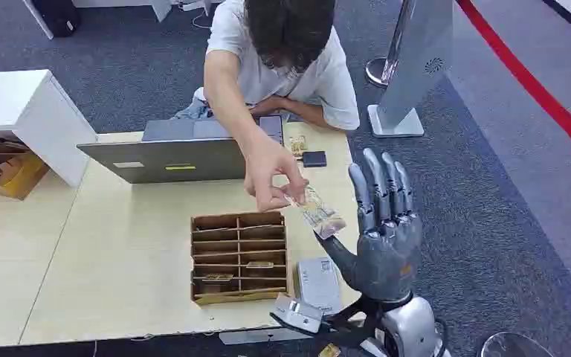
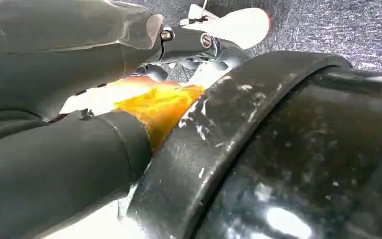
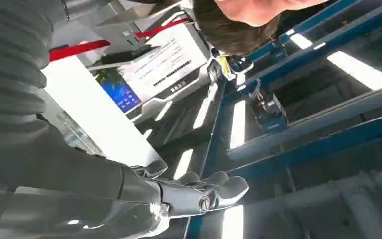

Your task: Pass the card to the sensor for recognition and then transmit it.

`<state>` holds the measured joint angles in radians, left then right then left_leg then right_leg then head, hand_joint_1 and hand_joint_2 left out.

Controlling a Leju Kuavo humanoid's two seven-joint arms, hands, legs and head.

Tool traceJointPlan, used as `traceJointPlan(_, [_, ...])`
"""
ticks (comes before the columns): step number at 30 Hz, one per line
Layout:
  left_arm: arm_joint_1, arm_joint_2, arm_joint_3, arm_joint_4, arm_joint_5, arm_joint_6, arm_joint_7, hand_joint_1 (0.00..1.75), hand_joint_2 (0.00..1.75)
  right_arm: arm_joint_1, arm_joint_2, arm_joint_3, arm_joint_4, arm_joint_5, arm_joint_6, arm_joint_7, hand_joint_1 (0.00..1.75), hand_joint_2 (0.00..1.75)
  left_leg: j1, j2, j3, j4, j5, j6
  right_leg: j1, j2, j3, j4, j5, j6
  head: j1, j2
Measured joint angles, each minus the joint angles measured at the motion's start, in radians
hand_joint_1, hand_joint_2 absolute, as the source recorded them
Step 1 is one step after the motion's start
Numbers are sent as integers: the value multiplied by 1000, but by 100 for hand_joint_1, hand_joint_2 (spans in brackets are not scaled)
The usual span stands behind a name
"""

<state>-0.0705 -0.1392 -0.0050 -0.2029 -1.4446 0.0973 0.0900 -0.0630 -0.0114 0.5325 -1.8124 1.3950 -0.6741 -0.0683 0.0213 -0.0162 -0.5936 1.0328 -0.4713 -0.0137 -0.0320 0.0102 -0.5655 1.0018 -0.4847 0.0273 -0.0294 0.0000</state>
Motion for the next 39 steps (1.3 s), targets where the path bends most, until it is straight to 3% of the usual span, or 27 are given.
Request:
traceJointPlan(17, [-1,0,0,0,-2,-5,0,0,0,-13,-19,19,5,-4,3,25,0,175,0,0,0,0,0,0,0,0,0,0,0,0,0,0])
traceJointPlan(18, [-1,0,0,0,-3,-5,0,0,0,-14,-19,20,5,-6,4,25,14,175,0,0,0,0,0,0,0,0,0,0,0,0,0,0])
traceJointPlan(19, [-2,0,0,0,-4,-5,0,0,0,-14,-20,21,5,-9,4,25,45,175,0,0,0,0,0,0,0,0,0,0,0,0,0,0])
traceJointPlan(20, [-2,0,0,0,-4,-5,0,0,0,-15,-21,22,5,-11,4,25,120,175,0,0,0,0,0,0,0,0,0,0,0,0,0,0])
traceJointPlan(21, [-2,0,0,0,-5,-5,0,0,0,-15,-23,23,5,-13,4,25,145,175,0,0,0,0,0,0,0,0,0,0,0,0,0,0])
traceJointPlan(23, [-2,0,0,0,-6,-5,0,0,0,-15,-25,26,5,-20,3,25,168,175,0,0,0,0,0,0,0,0,0,0,0,0,0,0])
traceJointPlan(39, [-2,0,0,0,-8,-4,0,0,0,-14,-35,27,-3,-67,0,-5,175,175,0,0,0,0,0,0,0,0,0,0,0,0,0,0])
